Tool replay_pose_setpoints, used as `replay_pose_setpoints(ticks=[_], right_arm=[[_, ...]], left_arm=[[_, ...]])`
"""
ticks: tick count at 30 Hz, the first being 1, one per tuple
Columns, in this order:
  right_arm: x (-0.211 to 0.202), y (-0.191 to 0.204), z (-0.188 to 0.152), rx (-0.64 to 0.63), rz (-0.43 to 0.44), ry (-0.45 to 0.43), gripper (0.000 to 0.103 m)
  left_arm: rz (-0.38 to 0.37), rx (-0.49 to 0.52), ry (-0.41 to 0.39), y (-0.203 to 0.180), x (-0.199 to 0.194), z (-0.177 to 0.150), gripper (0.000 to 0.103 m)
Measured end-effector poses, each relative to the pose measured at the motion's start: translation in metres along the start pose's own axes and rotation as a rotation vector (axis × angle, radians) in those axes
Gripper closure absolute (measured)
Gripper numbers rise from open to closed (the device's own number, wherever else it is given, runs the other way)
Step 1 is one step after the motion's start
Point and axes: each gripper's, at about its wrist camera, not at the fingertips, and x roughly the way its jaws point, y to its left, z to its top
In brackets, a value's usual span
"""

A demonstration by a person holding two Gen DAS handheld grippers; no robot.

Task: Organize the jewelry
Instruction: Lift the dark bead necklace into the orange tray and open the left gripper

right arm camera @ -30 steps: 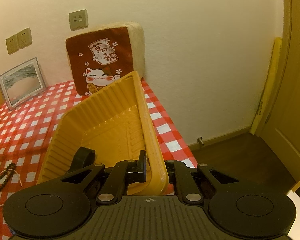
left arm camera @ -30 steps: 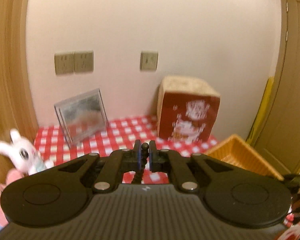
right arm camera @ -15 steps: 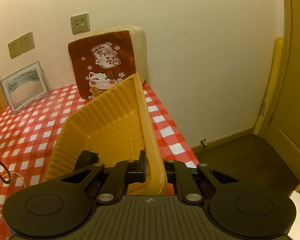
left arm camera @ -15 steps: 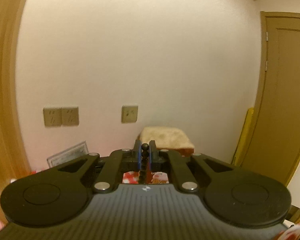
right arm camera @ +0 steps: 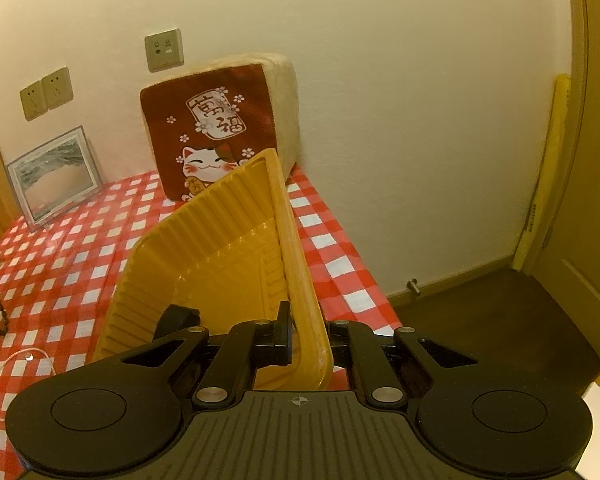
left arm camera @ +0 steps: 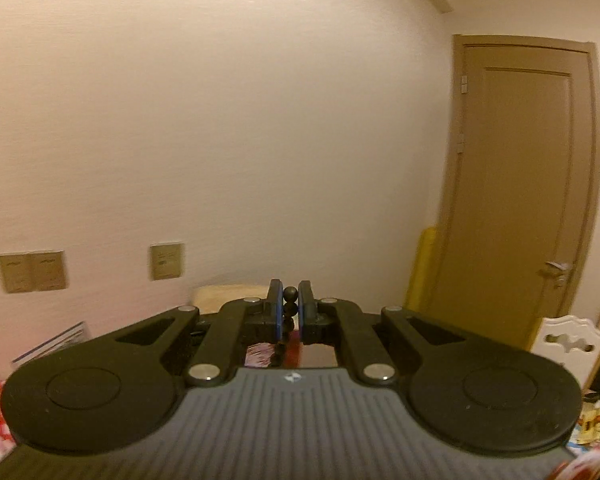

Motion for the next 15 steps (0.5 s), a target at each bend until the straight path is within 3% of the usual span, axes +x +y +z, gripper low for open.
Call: replay_pose_setpoints(ticks=[8,15], right_arm=[[-0.001,0.002,0.002,0.001,0.009,-0.004,0.095],[-0.003,0.002,0.002,0.001,0.016,-0.007,0.094]], left_arm=[[-0.167,-0.007,-0.030,-0.034,0.037,0.008,0.097],[-0.269,-0.076,0.023,-0.055,0.083,-0.017,0.097]])
